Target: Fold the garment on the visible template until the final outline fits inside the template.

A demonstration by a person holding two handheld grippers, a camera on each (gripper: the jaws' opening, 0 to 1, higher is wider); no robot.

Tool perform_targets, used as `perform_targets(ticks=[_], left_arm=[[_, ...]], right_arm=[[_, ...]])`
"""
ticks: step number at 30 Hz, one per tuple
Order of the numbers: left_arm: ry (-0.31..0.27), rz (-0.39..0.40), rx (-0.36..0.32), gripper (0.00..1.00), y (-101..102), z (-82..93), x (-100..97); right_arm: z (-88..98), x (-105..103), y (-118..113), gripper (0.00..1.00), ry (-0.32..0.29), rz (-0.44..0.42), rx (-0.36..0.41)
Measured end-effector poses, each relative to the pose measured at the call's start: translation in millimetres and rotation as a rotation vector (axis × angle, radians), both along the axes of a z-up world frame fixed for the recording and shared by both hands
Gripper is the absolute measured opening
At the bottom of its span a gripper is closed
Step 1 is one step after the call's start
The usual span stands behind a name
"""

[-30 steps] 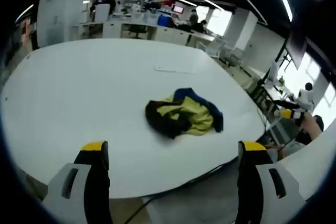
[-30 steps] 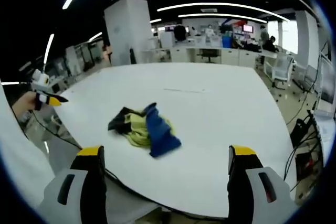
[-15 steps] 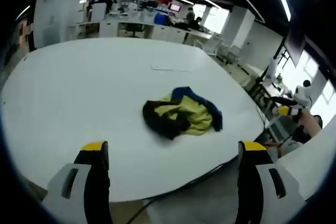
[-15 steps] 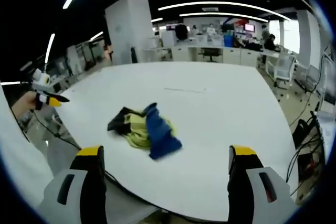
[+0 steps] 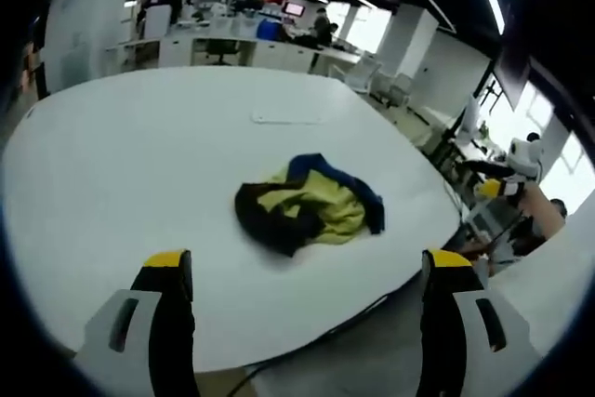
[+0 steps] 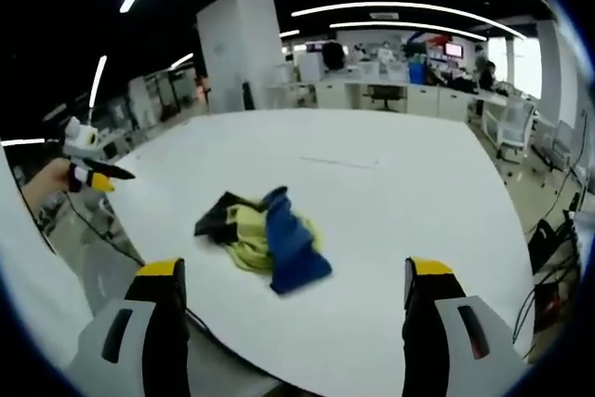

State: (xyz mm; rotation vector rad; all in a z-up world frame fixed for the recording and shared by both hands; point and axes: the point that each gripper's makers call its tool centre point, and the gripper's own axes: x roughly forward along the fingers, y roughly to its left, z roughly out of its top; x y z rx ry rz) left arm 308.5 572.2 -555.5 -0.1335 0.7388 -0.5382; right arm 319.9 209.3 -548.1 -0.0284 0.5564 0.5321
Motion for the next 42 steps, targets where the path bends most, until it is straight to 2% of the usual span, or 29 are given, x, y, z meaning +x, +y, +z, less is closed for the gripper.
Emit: perform_targets(ticks=[10, 19, 23, 32, 42], left_arm=[[0.013, -0.024, 0.017, 0.99, -2.9, -6.8, 9.5], [0.024, -0.035, 0.014, 0.99, -6.8, -10.2, 16.5], [0.026, -0.043, 0.003, 0.99, -10.1, -10.5, 18.6], [0.035, -0.051, -0.003, 0.99, -13.9, -16.3, 25.4], [0.053, -0.058, -0.009, 0.99, -18.6, -23.5, 30.4]], right_arm=[[-3.8, 14.4, 9.6, 0.96, 0.01, 0.041, -0.015], [-11.1, 23.1, 17.2, 0.96, 0.024, 0.065, -0.012], [-8.8, 27.7, 21.8, 0.96, 0.016, 0.081, -0.017], [-12.9, 41.4, 32.6, 0.94, 0.023, 0.105, 0.012], [-20.4, 50.4, 43.6, 0.92, 0.019, 0.148, -0.027]])
